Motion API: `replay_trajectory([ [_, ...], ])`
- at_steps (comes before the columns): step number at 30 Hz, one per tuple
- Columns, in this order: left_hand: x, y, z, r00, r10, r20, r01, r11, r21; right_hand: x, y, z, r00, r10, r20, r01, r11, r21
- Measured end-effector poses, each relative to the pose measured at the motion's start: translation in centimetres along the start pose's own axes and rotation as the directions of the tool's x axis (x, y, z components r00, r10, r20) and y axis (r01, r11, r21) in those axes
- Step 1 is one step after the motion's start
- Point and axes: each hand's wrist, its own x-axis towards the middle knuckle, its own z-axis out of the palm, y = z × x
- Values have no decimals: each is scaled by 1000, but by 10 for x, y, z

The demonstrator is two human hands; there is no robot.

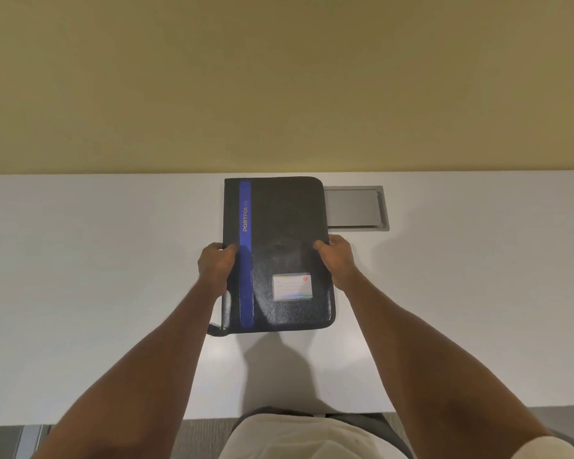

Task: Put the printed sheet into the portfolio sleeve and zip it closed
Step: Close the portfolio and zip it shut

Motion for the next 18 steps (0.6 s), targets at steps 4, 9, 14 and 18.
replay_trajectory([
  [4,10,2,0,1000,-13,2,13,999,32,9,-1,8,1000,18,-6,-18,1000,1],
  [9,18,0,0,1000,-2,20,0,996,92,14,4,13,999,54,-2,-54,998,20],
  [14,22,-2,0,999,12,45,-18,990,141,12,6,15,998,69,-4,-69,997,40],
  [18,17,-1,-3,997,62,45,-70,977,199,0,6,17,1000,1,-24,-4,990,-144],
])
